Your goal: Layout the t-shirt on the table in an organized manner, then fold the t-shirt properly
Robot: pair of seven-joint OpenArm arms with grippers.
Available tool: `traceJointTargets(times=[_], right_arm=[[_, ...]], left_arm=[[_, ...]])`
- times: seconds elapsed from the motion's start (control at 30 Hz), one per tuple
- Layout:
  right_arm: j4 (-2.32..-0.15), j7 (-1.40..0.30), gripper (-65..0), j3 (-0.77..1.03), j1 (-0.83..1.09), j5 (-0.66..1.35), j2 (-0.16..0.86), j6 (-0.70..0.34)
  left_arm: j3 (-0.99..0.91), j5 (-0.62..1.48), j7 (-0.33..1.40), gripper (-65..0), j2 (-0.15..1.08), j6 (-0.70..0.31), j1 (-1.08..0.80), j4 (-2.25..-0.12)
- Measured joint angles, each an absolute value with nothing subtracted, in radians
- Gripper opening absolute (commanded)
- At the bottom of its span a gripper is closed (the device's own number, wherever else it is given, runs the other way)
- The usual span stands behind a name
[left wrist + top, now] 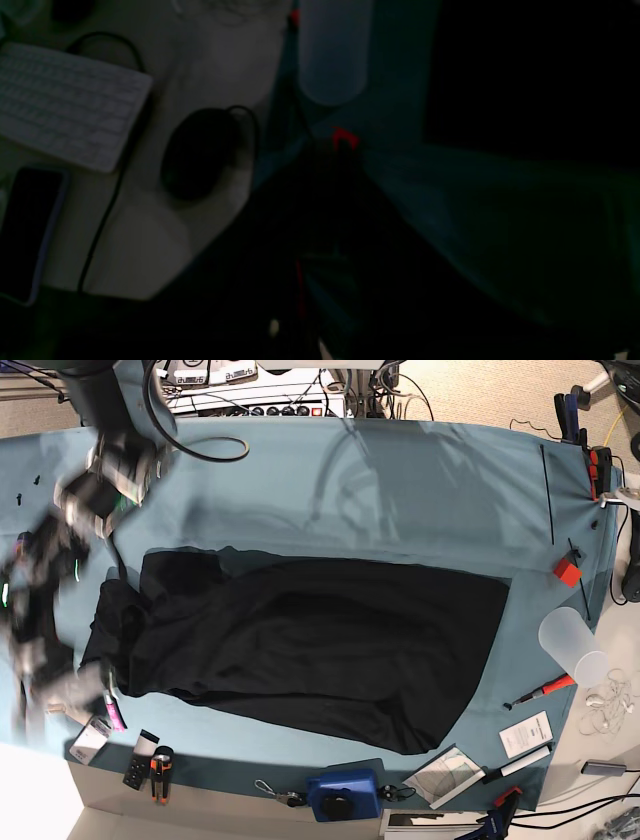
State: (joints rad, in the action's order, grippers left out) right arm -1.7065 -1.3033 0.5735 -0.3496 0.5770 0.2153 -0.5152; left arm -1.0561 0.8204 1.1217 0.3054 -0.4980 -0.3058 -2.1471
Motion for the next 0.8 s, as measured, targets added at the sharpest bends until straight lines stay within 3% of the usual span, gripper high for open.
traceJointTargets(times=[0.2,0.33,0.47,0.7,0.8], right_arm=[[-1.72,-1.37,-43.1,0.658,-0.176,0.63,0.215,-0.611],[-1.716,-1.362,-43.1,0.66,-0.042,0.566,0.21,-0.611],[-1.717,-1.213,-43.1,0.656,0.017,0.416,0.21,-0.611],[-1.717,-1.196,-37.3,0.658,0.044,0.509,0.213,-0.628],[-1.717,-1.197,-37.3,0.658,0.044,0.522,0.213,-0.566]], left_arm=[[-1.056,0.82,1.122,-65.0,0.305,-0.498,-0.307,-2.147],[-1.056,0.82,1.122,-65.0,0.305,-0.498,-0.306,-2.147],[-1.056,0.82,1.122,-65.0,0.305,-0.498,-0.305,-2.147],[-1.056,0.82,1.122,-65.0,0.305,-0.498,-0.305,-2.147],[-1.056,0.82,1.122,-65.0,0.305,-0.498,-0.305,-2.147]])
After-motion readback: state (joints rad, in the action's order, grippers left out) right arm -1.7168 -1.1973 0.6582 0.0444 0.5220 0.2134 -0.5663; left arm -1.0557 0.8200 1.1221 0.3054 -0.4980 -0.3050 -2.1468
